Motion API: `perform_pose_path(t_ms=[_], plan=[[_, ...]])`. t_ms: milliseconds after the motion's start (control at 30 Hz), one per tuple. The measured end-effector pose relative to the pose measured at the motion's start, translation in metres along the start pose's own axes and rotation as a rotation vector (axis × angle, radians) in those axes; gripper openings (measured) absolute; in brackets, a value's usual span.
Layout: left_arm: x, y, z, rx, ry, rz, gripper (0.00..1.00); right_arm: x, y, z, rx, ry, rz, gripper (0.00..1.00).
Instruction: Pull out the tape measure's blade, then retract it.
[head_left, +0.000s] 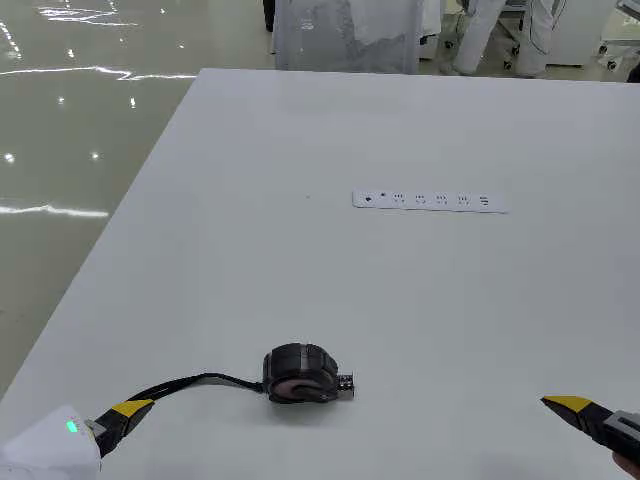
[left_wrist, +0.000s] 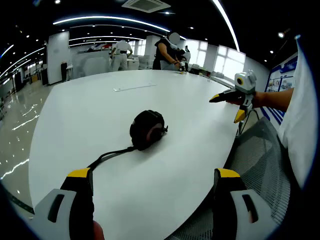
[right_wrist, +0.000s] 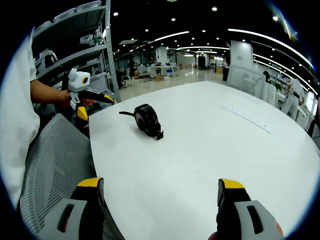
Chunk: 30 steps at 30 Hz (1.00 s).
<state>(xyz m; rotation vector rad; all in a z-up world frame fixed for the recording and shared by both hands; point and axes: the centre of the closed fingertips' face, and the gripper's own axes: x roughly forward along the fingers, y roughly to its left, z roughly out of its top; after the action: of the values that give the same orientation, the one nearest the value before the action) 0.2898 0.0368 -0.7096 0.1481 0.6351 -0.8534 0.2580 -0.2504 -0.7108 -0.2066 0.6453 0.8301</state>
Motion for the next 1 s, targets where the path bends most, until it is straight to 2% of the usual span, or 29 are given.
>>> perform_pose_path(t_ms=[267, 400, 467, 667, 833, 1000], plan=[[0.001, 0.000, 0.001, 0.000, 0.004, -0.004, 0.98, 0.000, -0.003, -0.002, -0.008, 0.009, -0.009, 0.97], [0.002, -0.001, 0.006, 0.002, 0.001, -0.012, 0.98, -0.001, -0.004, -0.002, -0.004, 0.001, -0.012, 0.97], [0.004, 0.002, 0.005, 0.003, 0.003, -0.009, 0.97, 0.000, -0.005, -0.003, 0.004, 0.001, -0.009, 0.96], [0.007, 0.000, 0.006, 0.001, 0.008, -0.015, 0.95, 0.002, -0.004, -0.004, 0.014, -0.009, 0.006, 0.96], [0.008, 0.000, 0.006, 0.003, 0.014, -0.021, 0.95, 0.003, -0.005, -0.006, 0.021, 0.001, 0.014, 0.95], [0.012, -0.001, 0.006, -0.002, 0.015, -0.022, 0.95, 0.000, -0.011, -0.006, 0.017, 0.000, 0.002, 0.95]])
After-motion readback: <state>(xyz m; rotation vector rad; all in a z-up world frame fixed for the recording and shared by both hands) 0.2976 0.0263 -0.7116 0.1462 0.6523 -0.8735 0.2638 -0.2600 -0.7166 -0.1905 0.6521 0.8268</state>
